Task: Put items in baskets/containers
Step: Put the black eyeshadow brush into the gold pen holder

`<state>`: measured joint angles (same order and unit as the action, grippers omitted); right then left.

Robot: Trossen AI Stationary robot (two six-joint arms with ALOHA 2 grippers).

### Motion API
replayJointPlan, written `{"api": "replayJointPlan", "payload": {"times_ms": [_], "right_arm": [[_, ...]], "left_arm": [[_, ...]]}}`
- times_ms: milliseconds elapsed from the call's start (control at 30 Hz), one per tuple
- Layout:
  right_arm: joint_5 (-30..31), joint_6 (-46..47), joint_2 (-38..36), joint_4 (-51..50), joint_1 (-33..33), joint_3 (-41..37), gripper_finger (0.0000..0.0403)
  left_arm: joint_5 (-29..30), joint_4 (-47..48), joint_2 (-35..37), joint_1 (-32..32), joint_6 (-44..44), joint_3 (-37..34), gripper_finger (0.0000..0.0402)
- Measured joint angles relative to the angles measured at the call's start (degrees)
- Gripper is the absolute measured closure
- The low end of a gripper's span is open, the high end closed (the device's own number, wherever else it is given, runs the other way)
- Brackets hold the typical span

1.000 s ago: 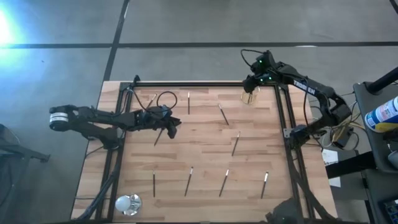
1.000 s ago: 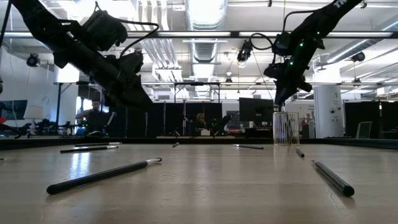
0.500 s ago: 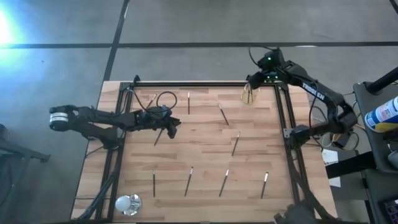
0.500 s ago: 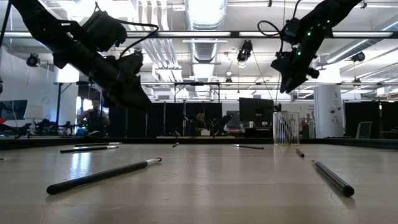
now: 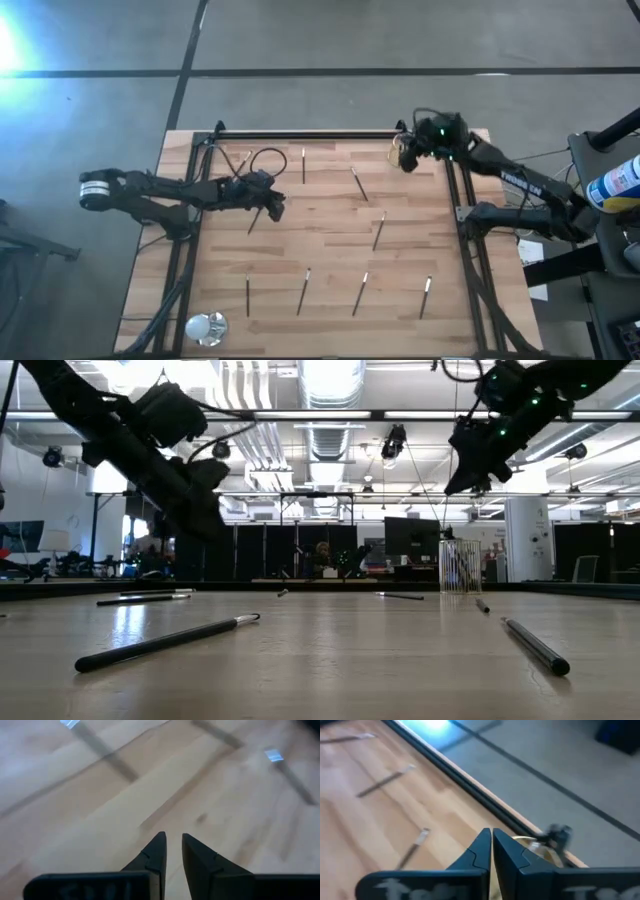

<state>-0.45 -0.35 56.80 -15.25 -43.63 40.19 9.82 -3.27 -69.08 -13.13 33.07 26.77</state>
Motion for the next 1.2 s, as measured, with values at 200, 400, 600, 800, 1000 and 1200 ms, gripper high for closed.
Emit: {"api": "replayJointPlan", "payload": {"times_ms": [200,400,600,800,1000,1200], "right_arm": [[0.01,1.82,-5.56,10.15,7.4,-8.02,0.0394],[0.03,1.87,-7.87,15.48,11.02,-10.66,0.0394],[0.18,1.4,-8.16,17.53,11.91,-11.26,0.0394],[0.18,1.47,-7.94,17.53,11.99,-11.41,0.0394],[0.21,1.23,-7.98,17.27,11.99,-11.51,0.0394],[0.44,1.0,-7.88,17.59,11.99,-11.72,0.0394]], "left_arm": [[5.3,23.97,0.0,0.0,8.92,6.98,0.034],[4.42,29.25,-1.35,-0.2,16.73,7.28,0.0296],[4.61,27.4,-7.47,-1.42,16.95,7.4,0.0273],[7.28,26.87,-13.95,-3.44,14.68,10.07,0.0273],[6.93,27.04,-16.95,-4.68,13.01,10.92,0.0292],[8.08,26.65,-17.11,-4.77,12.01,10.55,0.0378]]}}
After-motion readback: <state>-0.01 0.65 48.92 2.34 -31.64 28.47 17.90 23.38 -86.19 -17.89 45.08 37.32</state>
